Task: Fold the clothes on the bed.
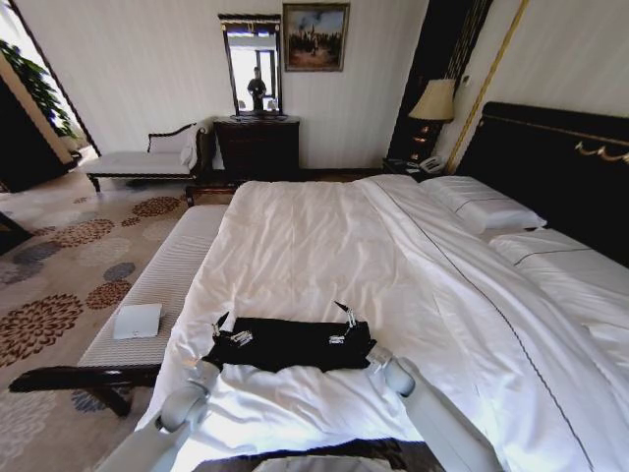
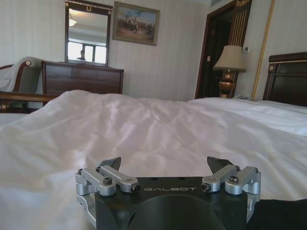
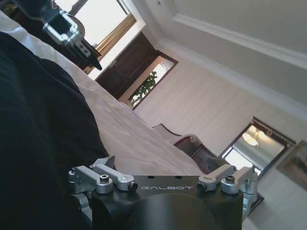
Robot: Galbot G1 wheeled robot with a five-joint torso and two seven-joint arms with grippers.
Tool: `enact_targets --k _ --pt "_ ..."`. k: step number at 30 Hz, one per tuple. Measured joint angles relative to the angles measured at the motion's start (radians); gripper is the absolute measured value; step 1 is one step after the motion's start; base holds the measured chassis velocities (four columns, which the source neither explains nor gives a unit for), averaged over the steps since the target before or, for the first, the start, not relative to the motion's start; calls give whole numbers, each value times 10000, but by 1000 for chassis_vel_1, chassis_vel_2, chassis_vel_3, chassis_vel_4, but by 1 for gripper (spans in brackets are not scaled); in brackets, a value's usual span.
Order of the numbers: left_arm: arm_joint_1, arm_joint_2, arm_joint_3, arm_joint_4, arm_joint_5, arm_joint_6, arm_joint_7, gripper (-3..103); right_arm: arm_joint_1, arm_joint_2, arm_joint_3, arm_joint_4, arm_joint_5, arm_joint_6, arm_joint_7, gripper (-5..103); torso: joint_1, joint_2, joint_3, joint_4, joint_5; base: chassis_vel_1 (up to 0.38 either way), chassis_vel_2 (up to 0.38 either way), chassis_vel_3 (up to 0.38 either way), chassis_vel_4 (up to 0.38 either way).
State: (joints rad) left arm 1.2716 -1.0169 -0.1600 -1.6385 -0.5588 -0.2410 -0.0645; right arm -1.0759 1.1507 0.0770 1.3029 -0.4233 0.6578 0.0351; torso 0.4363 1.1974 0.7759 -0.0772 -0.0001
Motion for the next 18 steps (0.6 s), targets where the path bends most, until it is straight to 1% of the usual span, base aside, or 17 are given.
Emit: enact_targets --k 1,3,6,7,11,12,13,15,17,18 --pt "0 0 0 0 0 0 0 100 0 0 0 0 0 0 0 100 0 0 0 0 0 0 0 0 0" --pt "-180 -146 109 292 76 38 3 100 -155 146 0 -162 317 -101 -10 100 0 0 0 0 2 0 0 0 0" --pt "-53 -161 2 621 247 19 149 100 -660 161 427 -501 721 -98 -74 100 -1 0 -1 1 1 0 0 0 0" --pt "-53 -161 2 621 247 19 149 100 -660 161 427 -501 721 -98 -74 100 -1 0 -1 1 1 0 0 0 0" --pt "310 -43 -389 954 592 -191 345 100 -1049 37 996 -736 991 7 -42 100 -4 1 -2 3 3 0 0 0 0" --pt "310 -43 -389 954 592 -191 345 100 -1049 37 996 -736 991 7 -42 100 -4 1 -2 3 3 0 0 0 0" --pt "423 -28 -565 1021 849 -275 349 100 -1118 -28 1139 -744 1047 7 19 100 -3 1 -2 3 3 0 0 0 0" --pt "661 -1 -791 964 1011 -419 353 100 -1213 -160 1431 -721 1106 -1 111 100 -3 0 -2 2 2 0 0 0 0" --pt "873 14 -923 790 951 -466 349 100 -1278 -234 1637 -663 1174 -16 150 100 -2 0 -1 3 -2 0 0 0 0" --pt "1120 18 -1075 545 813 -517 338 100 -1377 -314 1862 -491 1408 -77 220 100 -2 0 -1 1 0 0 0 0 0"
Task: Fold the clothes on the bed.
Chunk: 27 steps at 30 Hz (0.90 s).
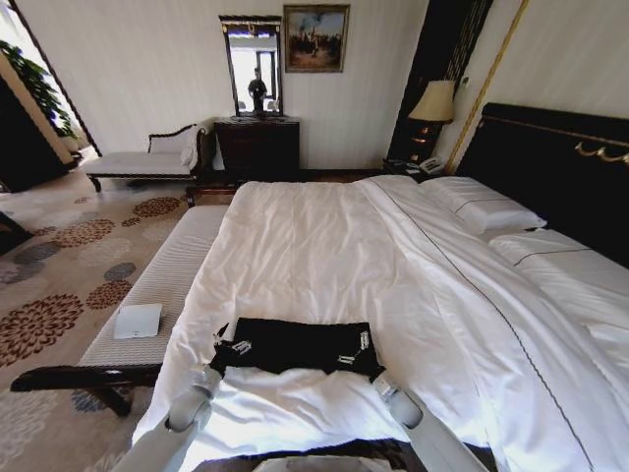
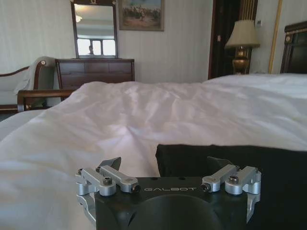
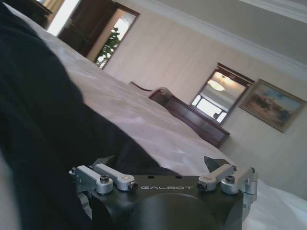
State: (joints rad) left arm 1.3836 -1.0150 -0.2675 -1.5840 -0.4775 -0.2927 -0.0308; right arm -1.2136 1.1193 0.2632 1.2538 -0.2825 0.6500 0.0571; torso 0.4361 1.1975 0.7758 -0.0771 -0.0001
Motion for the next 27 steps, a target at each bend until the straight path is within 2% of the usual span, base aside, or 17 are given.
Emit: enact_targets --k 2,4,5,6,7,8,9,13,14,16,17,19,20,22,27 --pt "398 -28 -292 -372 -187 -88 -20 100 -182 -79 209 380 679 -204 156 100 0 0 0 -2 -1 0 0 0 0" --pt "833 -88 -610 -765 -354 -266 -21 100 -452 -96 382 933 1810 -576 325 100 -1 0 0 -1 1 0 0 0 0" --pt "833 -88 -610 -765 -354 -266 -21 100 -452 -96 382 933 1810 -576 325 100 -1 0 0 -1 1 0 0 0 0" --pt "1094 -106 -786 -996 -469 -424 -21 100 -688 -110 498 1342 2707 -961 428 100 0 0 0 0 1 0 0 0 0" --pt "1280 -109 -898 -1148 -574 -547 -19 100 -833 -125 563 1587 3200 -1248 460 100 0 0 -1 -1 0 0 0 0 0" --pt "1578 -110 -1076 -1388 -743 -753 30 100 -1110 -147 703 2031 4083 -1805 502 100 0 0 0 -1 -1 0 0 0 0" --pt "1578 -110 -1076 -1388 -743 -753 30 100 -1110 -147 703 2031 4083 -1805 502 100 0 0 0 -1 -1 0 0 0 0" --pt "2963 -271 -1921 -2460 -735 -1062 -19 100 -2072 -188 1442 3615 7558 -3531 391 100 -1 1 -2 -3 1 0 0 0 0" --pt "2963 -271 -1921 -2460 -735 -1062 -19 100 -2072 -188 1442 3615 7558 -3531 391 100 -1 1 -2 -3 1 0 0 0 0" --pt "3952 -525 -2447 -3038 -511 -1141 66 100 -2589 -316 1869 4302 9378 -4169 -365 100 -1 0 -1 1 0 0 0 0 0" --pt "4407 -627 -2682 -3321 -354 -1276 139 100 -2888 -389 2143 4598 10443 -4493 -1141 100 -1 1 -2 2 -1 0 0 0 0" --pt "5167 -807 -3118 -3908 -161 -1554 226 100 -3371 -427 2559 4935 11830 -4985 -2238 100 -2 1 -2 1 -1 0 0 0 0" --pt "5167 -807 -3118 -3908 -161 -1554 226 100 -3371 -427 2559 4935 11830 -4985 -2238 100 -2 1 -2 1 -1 0 0 0 0" --pt "5787 -1064 -3654 -4525 -117 -1674 221 100 -3659 -399 2727 5001 12524 -5323 -2723 100 -3 2 -2 -3 0 0 0 0 0" --pt "6373 -1564 -4556 -5627 -82 -1479 102 100 -3451 -278 2641 4677 13204 -5963 -2792 100 -2 1 -1 0 2 0 0 0 0"
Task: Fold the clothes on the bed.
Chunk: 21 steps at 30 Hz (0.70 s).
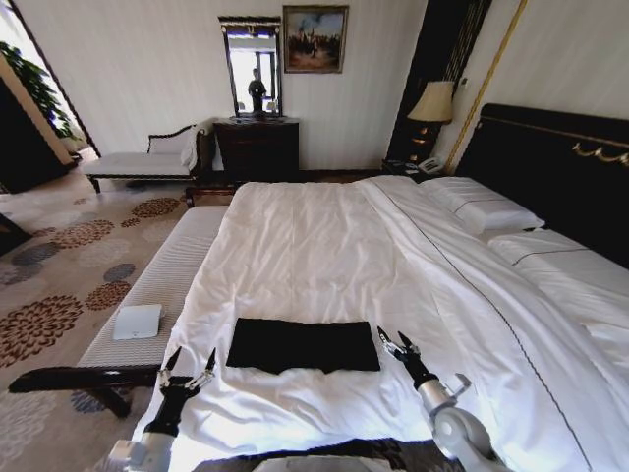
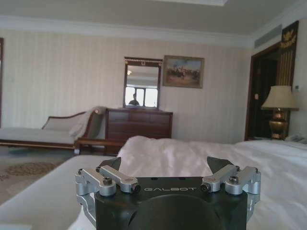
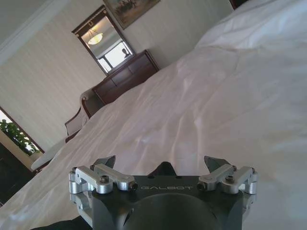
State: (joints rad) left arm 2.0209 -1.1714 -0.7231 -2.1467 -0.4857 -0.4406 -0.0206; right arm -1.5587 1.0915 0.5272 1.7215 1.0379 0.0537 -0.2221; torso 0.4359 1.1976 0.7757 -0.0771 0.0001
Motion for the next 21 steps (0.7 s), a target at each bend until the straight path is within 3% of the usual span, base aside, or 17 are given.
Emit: enact_targets --k 4,9,13,17,21 --pt "113 -76 -457 -1213 -162 773 -176 100 644 -42 -341 -629 711 -906 6 100 2 0 1 1 2 0 0 0 0" --pt "-235 214 -383 -1679 -433 1614 -425 100 1100 -121 -536 -1130 1295 -1516 -53 100 2 -1 2 1 -1 0 0 0 0" --pt "-1115 743 62 -2093 -803 2630 -1109 100 1460 -177 -595 -1600 1481 -2242 -298 100 2 -2 2 -1 -3 0 0 0 0" --pt "-1660 1045 531 -2231 -957 3103 -1586 100 1493 -202 -633 -1648 1466 -2488 -498 100 3 -2 2 -4 -3 0 0 0 0" --pt "-1737 1033 819 -2186 -935 3190 -1635 100 1474 -263 -765 -1673 1323 -2547 -659 100 2 -2 2 -1 -3 0 0 0 0"
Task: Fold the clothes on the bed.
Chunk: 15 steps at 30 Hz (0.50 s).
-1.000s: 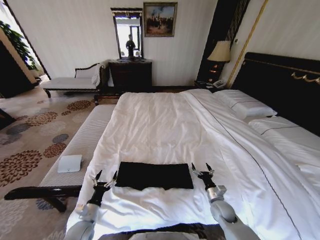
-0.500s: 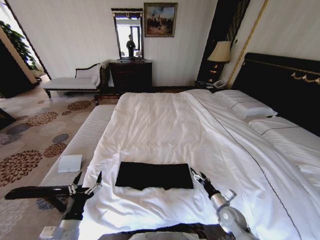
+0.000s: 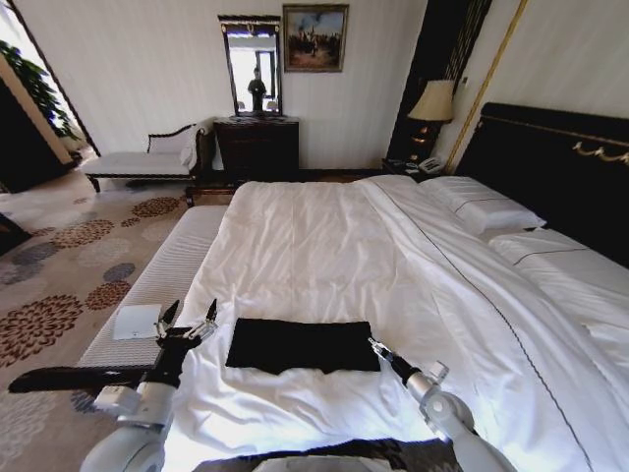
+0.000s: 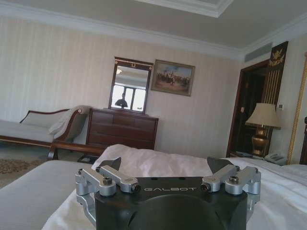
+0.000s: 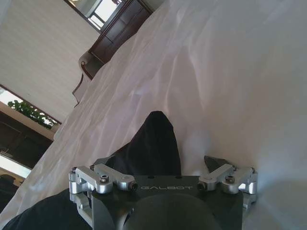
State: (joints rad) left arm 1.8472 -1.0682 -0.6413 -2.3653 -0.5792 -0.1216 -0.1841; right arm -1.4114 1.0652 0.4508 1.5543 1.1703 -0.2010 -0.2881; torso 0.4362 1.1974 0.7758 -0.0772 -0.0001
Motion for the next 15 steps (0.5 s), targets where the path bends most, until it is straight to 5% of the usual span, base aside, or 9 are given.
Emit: enact_targets --k 15 --pt "431 -253 -34 86 262 -97 292 100 120 105 -504 -29 -394 15 -61 100 0 0 -1 0 0 0 0 0 0"
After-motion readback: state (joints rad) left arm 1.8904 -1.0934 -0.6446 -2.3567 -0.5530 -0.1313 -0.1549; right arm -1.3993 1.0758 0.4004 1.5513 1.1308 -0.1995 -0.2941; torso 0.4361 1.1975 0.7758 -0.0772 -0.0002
